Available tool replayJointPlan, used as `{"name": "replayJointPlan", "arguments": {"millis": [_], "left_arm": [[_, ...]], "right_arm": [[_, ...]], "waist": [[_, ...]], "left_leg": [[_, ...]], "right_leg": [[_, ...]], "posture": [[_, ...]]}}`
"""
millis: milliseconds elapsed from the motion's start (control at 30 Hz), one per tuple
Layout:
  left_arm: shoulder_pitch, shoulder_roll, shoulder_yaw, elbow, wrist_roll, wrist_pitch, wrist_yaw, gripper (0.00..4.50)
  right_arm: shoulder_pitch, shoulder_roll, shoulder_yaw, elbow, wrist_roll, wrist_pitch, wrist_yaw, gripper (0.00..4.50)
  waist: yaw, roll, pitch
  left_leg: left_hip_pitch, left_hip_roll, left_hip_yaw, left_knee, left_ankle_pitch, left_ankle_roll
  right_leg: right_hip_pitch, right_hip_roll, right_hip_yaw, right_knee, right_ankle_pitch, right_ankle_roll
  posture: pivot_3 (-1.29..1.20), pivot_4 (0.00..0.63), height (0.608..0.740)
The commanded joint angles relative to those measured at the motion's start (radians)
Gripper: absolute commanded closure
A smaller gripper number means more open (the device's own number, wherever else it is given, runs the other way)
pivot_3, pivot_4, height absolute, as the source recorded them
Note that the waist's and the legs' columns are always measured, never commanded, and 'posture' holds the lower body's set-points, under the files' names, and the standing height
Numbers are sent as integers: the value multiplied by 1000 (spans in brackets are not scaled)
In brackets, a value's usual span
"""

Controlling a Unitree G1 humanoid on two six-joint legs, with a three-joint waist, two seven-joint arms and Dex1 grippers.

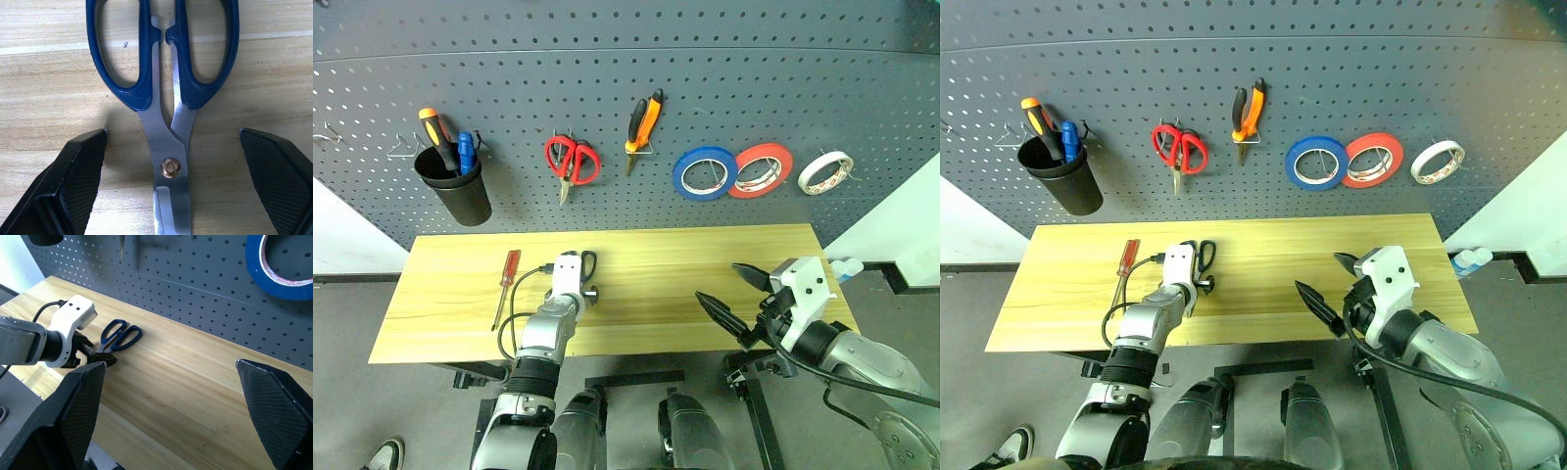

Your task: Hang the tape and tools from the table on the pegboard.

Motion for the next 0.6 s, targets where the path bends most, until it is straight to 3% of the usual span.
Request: {"name": "replayJointPlan", "arguments": {"millis": [33,600], "left_arm": [[8,0,-12,5,13,28,15,0],[-36,16,-50,113,47,33,41,0]], "right_arm": [[-1,0,-19,-53,16,-7,-9,49],[19,9,-10,-77,19,-6,-44,49]], "waist": [[0,0,0],[1,0,0]], "left_leg": [[0,0,0,0,0,0],[0,0,0,0,0,0]], "right_leg": [[0,0,0,0,0,0],[1,0,0,-1,0,0]], "posture": [[-121,245,715],[-129,260,715]]}}
